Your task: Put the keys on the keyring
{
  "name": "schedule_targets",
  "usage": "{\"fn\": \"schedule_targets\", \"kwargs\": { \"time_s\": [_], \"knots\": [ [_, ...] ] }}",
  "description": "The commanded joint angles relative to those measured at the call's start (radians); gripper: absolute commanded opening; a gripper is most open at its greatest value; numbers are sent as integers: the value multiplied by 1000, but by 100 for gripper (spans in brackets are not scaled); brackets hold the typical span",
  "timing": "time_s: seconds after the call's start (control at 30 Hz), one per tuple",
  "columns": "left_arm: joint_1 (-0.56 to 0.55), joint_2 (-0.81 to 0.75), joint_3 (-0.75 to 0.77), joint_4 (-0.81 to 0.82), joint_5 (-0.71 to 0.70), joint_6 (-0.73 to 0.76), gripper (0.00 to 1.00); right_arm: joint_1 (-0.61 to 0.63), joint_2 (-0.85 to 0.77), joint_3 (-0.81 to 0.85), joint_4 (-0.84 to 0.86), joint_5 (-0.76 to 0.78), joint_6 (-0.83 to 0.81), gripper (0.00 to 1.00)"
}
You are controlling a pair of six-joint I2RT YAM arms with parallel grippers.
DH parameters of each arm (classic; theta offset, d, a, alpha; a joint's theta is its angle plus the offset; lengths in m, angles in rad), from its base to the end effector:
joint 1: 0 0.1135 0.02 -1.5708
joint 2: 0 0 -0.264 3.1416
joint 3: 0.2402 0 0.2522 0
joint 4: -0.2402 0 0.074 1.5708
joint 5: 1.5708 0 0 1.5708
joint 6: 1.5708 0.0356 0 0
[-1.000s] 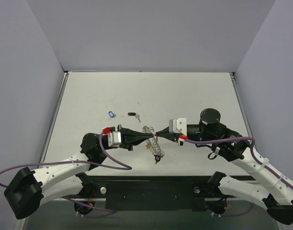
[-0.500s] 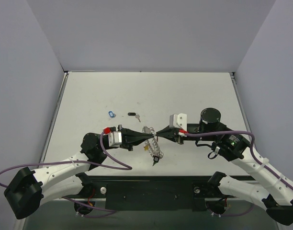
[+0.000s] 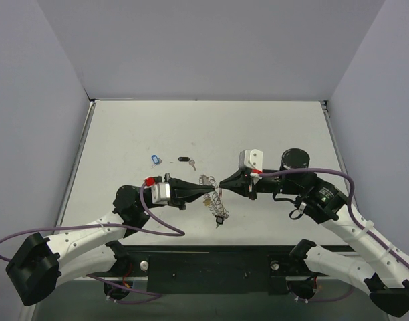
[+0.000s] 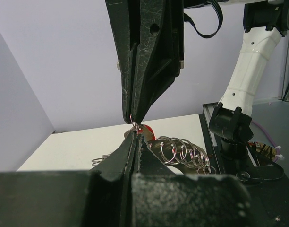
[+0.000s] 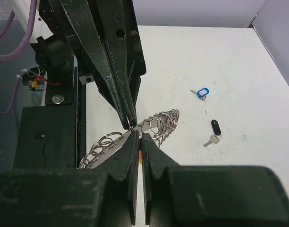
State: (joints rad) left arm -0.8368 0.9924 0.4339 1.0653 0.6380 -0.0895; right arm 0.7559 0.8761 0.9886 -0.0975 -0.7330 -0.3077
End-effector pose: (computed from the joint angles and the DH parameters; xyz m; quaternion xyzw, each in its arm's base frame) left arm 0.1215 -0.1663 0.3054 0.4274 0.3498 -0.5079 0.6610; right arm 0.1205 0.1464 0.4049 -0.5523 0.4352 0.3930 0.5926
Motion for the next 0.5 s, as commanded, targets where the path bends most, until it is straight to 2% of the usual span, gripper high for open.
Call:
{"fn": "schedule_targets", "kwargs": {
  "time_s": [0.0, 0.47],
  "knots": [
    [7, -14, 14, 110, -9, -21, 0, -24, 6, -13, 88, -2, 64, 0],
    [30, 11, 9, 217, -54, -122, 0, -35, 1, -50, 159, -11, 197, 0]
  ]
}}
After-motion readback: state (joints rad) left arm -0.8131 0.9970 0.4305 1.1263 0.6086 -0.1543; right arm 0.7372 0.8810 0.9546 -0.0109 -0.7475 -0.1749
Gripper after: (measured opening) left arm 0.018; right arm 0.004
